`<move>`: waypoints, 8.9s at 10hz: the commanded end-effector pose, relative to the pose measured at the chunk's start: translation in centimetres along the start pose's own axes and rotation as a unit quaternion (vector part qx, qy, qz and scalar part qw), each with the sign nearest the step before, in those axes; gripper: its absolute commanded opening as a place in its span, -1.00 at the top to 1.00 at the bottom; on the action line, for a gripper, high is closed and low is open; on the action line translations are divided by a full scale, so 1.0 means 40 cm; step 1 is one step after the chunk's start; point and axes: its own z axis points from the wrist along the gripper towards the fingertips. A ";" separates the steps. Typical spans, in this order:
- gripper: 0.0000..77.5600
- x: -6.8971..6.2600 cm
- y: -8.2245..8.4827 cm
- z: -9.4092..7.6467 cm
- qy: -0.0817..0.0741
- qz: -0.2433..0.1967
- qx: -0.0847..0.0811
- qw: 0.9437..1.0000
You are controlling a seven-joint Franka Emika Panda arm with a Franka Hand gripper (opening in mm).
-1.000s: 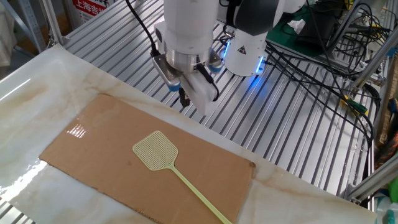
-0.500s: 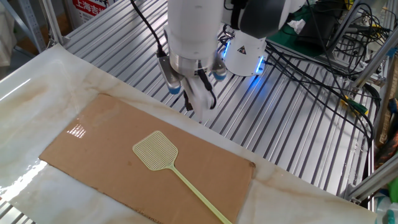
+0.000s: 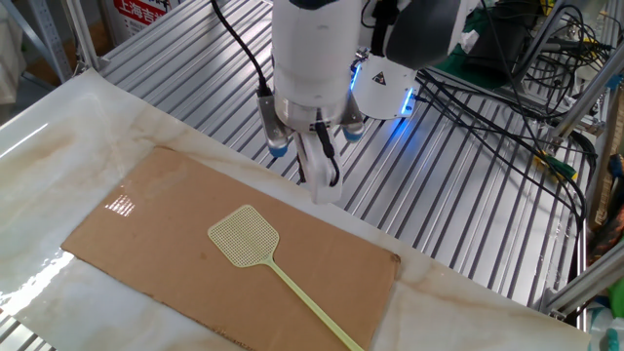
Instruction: Swat with a flyswatter
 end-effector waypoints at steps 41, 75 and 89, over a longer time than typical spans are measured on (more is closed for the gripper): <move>1.00 0.118 0.238 0.056 0.042 0.300 -0.078 0.950; 1.00 0.214 0.552 0.385 -0.014 0.387 -0.058 0.920; 1.00 0.203 0.564 0.433 -0.028 0.399 -0.053 0.915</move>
